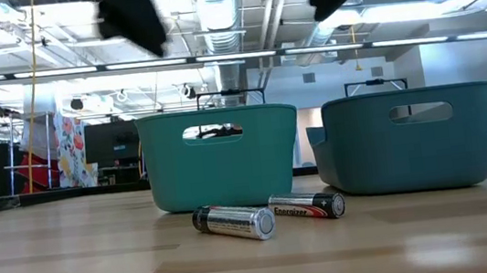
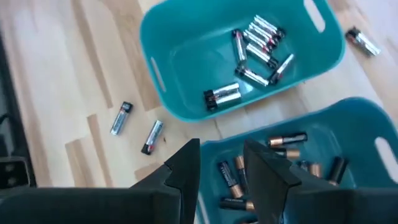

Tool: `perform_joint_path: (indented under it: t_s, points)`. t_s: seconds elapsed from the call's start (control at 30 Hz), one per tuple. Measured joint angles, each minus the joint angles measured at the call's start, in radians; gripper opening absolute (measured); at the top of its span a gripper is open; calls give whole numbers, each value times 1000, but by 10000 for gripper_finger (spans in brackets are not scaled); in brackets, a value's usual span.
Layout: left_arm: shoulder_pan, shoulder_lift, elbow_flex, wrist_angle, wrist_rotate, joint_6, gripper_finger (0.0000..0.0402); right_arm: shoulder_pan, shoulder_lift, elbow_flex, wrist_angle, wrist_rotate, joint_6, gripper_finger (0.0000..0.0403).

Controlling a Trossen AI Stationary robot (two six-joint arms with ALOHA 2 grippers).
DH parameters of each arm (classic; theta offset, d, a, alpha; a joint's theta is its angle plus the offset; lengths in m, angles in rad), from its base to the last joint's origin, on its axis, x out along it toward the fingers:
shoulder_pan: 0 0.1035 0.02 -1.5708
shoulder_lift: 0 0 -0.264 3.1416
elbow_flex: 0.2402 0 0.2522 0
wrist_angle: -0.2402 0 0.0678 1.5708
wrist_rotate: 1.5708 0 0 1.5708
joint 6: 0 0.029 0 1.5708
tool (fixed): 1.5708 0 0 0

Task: Sort batteries
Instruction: Put the white battery into the green bin

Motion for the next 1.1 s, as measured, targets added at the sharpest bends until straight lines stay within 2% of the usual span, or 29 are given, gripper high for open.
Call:
perform_joint_path:
  t_s: [0.17, 0.27, 0.43, 0.53, 0.63, 0.73, 0.87, 1.1]
  points:
    - [-155, -148, -171, 11, -27, -169, 139, 45, 160, 202, -150, -1, 181, 141]
    - [-263, -207, -236, 12, -65, -264, 139, 100, 225, 286, -174, 0, 316, 141]
    - [-425, -243, -303, 3, -143, -404, 139, 223, 303, 322, -165, 74, 540, 141]
    - [-483, -241, -315, 3, -151, -449, 139, 284, 344, 322, -177, 133, 689, 141]
    - [-513, -240, -316, 2, -153, -455, 139, 309, 391, 322, -176, 176, 812, 141]
    - [-513, -241, -316, 1, -154, -450, 139, 309, 443, 322, -140, 179, 864, 148]
    - [-513, -241, -316, 8, -156, -448, 139, 291, 514, 321, -65, 184, 861, 172]
    - [-513, -241, -315, 7, -139, -448, 139, 244, 600, 320, -53, 208, 839, 212]
